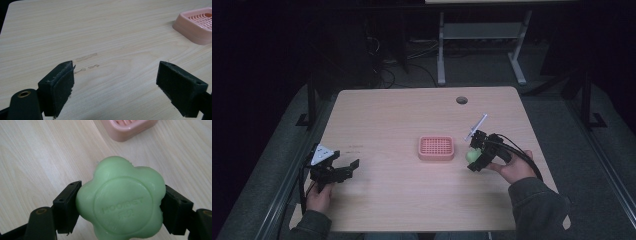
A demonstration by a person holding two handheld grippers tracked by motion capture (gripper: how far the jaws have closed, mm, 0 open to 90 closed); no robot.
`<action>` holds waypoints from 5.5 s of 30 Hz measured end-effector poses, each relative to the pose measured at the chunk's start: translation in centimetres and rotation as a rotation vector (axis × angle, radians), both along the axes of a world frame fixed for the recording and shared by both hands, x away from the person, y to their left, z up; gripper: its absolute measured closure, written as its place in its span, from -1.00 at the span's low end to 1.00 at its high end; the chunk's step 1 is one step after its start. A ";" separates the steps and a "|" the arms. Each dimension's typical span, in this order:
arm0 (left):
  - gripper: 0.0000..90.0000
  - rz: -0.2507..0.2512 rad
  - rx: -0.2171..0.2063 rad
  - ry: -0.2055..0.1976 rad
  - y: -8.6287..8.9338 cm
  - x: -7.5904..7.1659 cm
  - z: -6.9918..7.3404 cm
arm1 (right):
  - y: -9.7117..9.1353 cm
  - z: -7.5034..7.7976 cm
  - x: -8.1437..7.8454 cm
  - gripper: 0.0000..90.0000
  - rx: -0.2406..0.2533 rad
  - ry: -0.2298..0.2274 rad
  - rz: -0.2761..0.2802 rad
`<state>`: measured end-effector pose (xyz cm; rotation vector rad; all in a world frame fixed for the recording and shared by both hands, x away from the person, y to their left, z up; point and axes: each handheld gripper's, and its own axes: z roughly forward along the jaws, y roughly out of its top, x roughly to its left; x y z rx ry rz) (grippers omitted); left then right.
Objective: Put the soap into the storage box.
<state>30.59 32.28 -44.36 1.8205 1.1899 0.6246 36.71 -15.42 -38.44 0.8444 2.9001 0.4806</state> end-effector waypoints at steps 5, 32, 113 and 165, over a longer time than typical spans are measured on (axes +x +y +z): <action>-0.68 -0.001 -0.001 -0.001 0.0 0.0 0.0 | 0.7 0.6 0.4 -0.43 -0.001 -0.002 0.008; -0.68 -0.003 -0.005 -0.002 -0.1 0.0 0.0 | 4.2 1.1 2.4 -0.43 -0.012 0.014 0.079; -0.68 -0.011 0.001 -0.005 -0.2 0.1 0.1 | 11.6 -1.3 8.5 -0.43 -0.047 0.075 0.115; -0.68 -0.006 0.003 -0.005 -0.1 0.2 0.2 | 11.7 -3.3 9.8 -0.44 -0.031 0.115 0.057</action>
